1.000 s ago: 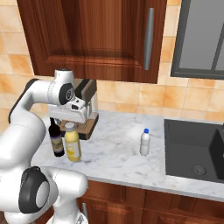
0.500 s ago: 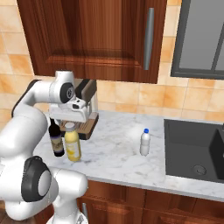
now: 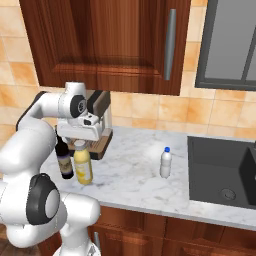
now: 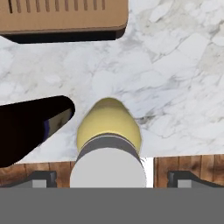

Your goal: Place the drinks on the dining counter in a tight cluster.

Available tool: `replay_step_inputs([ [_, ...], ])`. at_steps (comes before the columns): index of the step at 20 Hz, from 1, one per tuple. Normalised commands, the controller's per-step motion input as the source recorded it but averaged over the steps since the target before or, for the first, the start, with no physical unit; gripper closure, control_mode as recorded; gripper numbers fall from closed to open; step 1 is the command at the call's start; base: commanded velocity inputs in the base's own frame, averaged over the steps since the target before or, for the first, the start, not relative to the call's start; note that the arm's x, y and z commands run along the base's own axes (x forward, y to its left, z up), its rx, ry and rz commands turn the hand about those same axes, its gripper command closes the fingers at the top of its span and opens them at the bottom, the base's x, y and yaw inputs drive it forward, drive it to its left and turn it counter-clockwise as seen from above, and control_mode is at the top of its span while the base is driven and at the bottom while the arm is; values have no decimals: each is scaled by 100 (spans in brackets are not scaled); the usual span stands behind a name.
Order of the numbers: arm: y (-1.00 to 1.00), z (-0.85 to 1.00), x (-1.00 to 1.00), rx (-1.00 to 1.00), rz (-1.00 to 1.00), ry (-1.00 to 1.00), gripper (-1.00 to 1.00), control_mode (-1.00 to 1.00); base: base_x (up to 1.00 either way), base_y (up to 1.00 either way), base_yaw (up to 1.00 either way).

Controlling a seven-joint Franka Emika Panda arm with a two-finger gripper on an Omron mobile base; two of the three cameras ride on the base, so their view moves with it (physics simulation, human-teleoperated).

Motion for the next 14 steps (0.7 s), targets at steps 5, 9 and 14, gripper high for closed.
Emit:
replay_step_inputs([
  [5,0,-13,-3,0,0,0,-100,-100,0,0,0],
  [9,0,-13,0,0,0,0,-100,-100,0,0,0],
  [14,0,-9,0,0,0,0,-100,-100,0,0,0],
])
